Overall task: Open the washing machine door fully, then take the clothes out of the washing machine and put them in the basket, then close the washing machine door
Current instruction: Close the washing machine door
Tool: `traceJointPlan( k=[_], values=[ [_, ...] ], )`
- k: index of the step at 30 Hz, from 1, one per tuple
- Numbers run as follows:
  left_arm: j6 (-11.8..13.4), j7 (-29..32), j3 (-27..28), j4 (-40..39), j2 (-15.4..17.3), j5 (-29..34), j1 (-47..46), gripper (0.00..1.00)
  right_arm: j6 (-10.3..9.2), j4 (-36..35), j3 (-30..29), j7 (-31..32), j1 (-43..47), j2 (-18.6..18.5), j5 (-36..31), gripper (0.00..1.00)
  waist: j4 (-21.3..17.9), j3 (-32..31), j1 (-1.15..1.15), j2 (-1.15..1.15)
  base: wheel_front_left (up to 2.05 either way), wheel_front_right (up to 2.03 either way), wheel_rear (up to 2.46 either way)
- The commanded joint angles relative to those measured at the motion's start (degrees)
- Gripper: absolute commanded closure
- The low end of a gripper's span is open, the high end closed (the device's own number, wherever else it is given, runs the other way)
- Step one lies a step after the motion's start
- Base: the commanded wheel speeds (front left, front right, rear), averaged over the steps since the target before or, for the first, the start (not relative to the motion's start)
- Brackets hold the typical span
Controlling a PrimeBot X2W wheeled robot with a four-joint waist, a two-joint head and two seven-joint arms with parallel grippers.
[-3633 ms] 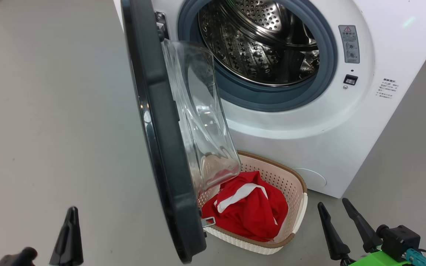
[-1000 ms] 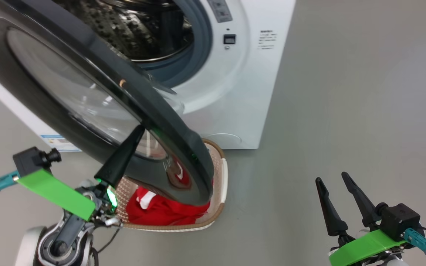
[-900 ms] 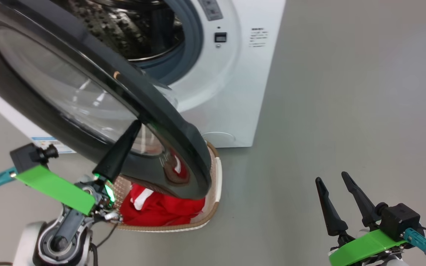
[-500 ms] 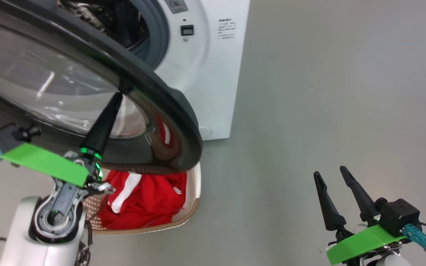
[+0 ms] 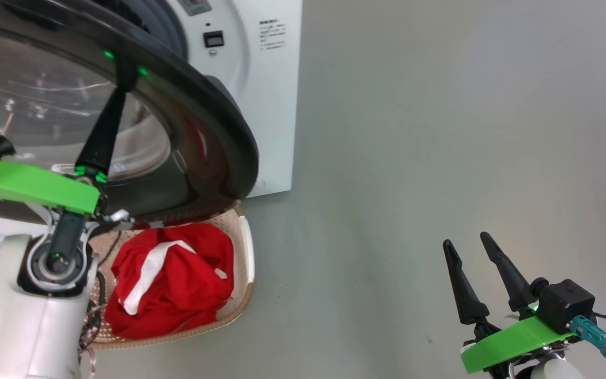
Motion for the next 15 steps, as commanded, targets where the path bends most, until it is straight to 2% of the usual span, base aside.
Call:
traceJointPlan(
  k=[1,9,15],
  values=[
    [-0.4,-0.7,1.3,-0.9,2.3,0.1,-2.6,1.0,0.01,-1.4,1.5,-0.4,-1.2,-0.1,0.0,0.0,-1.1,0.2,0.0,0.0,0.0,0.0,0.0],
    [-0.4,-5.7,-0.3,3.4,5.0,0.5,-6.3,1.0,0.01,-1.7,1.5,-0.4,-1.3,0.0,1.4,0.0,-3.0,0.7,0.0,0.0,0.0,0.0,0.0],
    [-0.4,-7.3,-2.5,4.7,6.3,-0.4,-6.6,1.0,0.01,-1.8,1.4,-0.4,-1.0,0.0,1.9,0.0,-3.0,0.3,0.0,0.0,0.0,0.0,0.0]
  ],
)
